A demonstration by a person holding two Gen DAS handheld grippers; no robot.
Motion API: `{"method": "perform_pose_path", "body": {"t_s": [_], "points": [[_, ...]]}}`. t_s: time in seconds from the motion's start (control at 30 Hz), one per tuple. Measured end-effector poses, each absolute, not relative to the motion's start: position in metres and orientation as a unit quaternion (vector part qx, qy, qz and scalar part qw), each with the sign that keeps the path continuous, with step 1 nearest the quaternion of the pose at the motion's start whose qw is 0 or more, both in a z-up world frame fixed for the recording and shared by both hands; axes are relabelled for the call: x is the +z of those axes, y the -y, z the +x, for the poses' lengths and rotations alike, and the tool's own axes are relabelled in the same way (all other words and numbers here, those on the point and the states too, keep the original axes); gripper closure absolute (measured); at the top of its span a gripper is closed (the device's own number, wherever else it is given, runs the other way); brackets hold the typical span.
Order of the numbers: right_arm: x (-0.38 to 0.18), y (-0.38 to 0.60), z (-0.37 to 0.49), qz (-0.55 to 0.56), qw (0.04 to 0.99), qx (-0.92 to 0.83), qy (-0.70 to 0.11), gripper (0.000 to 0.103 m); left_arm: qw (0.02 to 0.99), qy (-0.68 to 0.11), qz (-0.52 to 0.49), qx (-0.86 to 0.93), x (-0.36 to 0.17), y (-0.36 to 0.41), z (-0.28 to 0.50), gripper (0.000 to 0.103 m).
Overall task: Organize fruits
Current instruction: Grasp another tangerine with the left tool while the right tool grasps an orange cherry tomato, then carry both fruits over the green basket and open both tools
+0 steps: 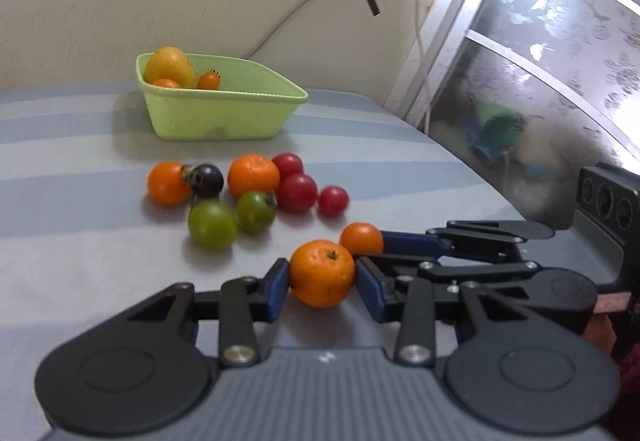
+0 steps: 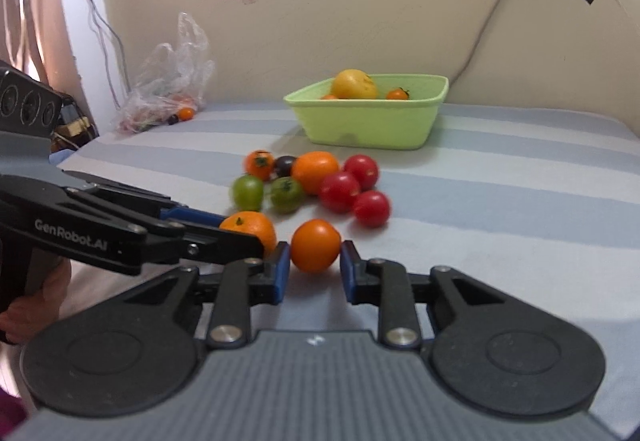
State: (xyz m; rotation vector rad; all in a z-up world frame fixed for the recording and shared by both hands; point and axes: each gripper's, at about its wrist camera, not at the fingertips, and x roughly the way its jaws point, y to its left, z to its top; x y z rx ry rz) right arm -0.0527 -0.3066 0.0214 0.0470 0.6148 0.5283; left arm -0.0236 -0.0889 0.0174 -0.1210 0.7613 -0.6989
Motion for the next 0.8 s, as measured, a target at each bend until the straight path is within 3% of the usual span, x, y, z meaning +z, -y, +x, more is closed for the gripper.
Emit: {"method": "perform_pose_path", "body": {"t_s": [0.27, 0.67, 0.77, 0.8], "points": [[0.016, 0.270, -0.112, -0.024, 0.913, 0.281, -0.294, 0.073, 0.883, -0.367, -0.019, -0.291, 0.018, 0.052, -0.080, 0.066], [0.014, 0.256, -0.115, -0.043, 0.919, 0.260, -0.292, 0.069, 0.894, -0.348, -0.006, -0.282, 0.014, 0.054, -0.092, 0.059], [0.013, 0.256, -0.112, -0.043, 0.919, 0.261, -0.293, 0.067, 0.895, -0.344, -0.006, -0.283, 0.013, 0.055, -0.090, 0.060], [0.013, 0.255, -0.113, -0.046, 0.919, 0.261, -0.292, 0.070, 0.895, -0.343, -0.005, -0.284, 0.013, 0.055, -0.090, 0.065]]}}
